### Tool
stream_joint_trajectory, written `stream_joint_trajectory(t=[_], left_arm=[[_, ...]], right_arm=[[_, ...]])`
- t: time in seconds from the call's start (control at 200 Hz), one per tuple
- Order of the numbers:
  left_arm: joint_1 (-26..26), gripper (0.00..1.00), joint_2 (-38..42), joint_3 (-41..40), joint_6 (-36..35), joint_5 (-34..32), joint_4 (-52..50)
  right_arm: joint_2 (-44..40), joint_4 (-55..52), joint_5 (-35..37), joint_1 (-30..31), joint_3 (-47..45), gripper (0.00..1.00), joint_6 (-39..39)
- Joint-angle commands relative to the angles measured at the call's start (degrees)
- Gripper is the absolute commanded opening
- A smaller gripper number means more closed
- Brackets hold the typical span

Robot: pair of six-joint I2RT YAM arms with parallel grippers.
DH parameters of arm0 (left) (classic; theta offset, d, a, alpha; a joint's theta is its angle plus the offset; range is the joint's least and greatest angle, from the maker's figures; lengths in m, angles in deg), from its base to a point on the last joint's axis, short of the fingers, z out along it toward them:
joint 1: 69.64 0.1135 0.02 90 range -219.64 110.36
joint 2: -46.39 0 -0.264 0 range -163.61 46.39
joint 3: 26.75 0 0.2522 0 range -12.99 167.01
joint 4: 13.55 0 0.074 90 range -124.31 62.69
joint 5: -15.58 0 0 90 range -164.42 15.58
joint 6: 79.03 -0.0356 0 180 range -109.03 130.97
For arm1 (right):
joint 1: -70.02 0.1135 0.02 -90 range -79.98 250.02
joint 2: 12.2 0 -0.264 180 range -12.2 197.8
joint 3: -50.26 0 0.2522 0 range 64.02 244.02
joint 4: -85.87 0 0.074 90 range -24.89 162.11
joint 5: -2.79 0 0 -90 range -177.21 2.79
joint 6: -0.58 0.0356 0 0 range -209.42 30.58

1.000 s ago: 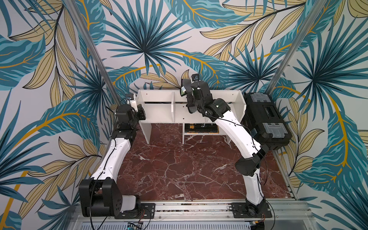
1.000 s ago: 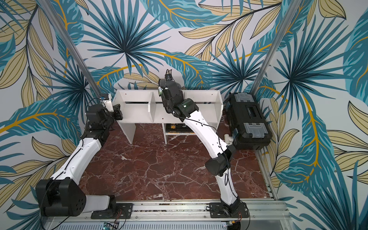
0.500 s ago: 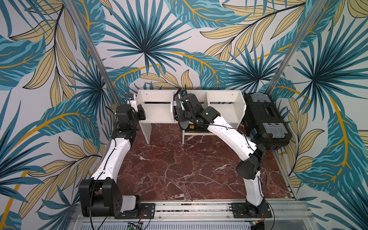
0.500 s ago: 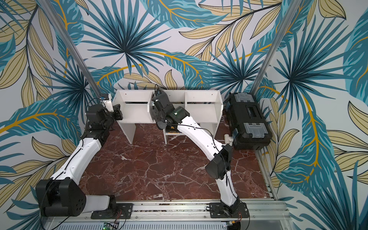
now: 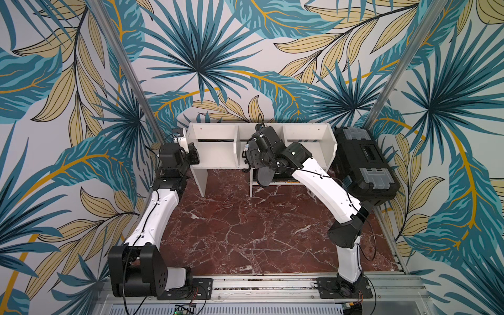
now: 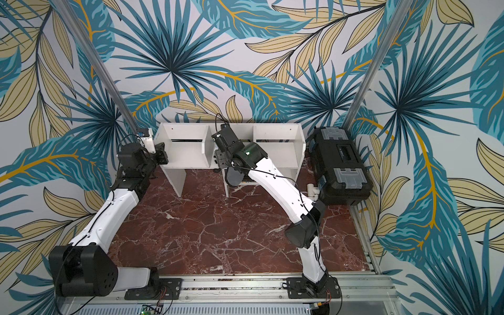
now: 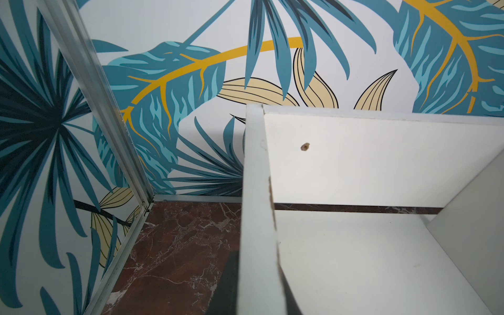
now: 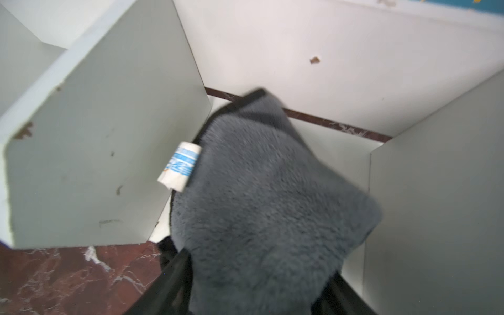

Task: Wipe the bookshelf clean with a cloth
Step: Wipe the dust from the shelf.

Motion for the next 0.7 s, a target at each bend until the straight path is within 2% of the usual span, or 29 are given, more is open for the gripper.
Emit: stream_joint_trajectory(t=[0.0,0.275,0.401,0.451,0.516,0.586,0.691], left_arm=[[0.22,0.00,-0.24,-2.39,8.39,4.16,-4.98],[0.24,0.00,-0.07,-2.38,8.02,3.82,-5.20],[0.26,0.00,-0.33,-2.41,8.15,4.03,-5.09],[0.26,0.00,-0.46,-2.36,8.31,4.22,-5.05],[0.25,0.00,-0.42,-2.40,8.24,4.18,-5.10],[0.25,0.00,-0.33,-2.41,8.12,4.11,-5.10],[0.26,0.00,-0.31,-2.36,8.22,4.11,-5.06]], right_arm=[[-1.66,-0.53,2.30,0.33,1.20,0.76,0.17],[5.13,-4.81,8.63,-0.27,4.15,0.80,3.38],[5.43,-4.23,8.06,-0.95,1.91,0.79,4.54],[5.50,-2.81,6.17,-1.49,1.05,0.71,4.48],[5.64,-0.17,3.04,-1.94,0.44,0.54,3.75],[6.17,3.74,0.13,-1.97,0.72,0.40,1.46],[8.92,7.65,-3.96,-2.04,6.14,0.16,-2.54]])
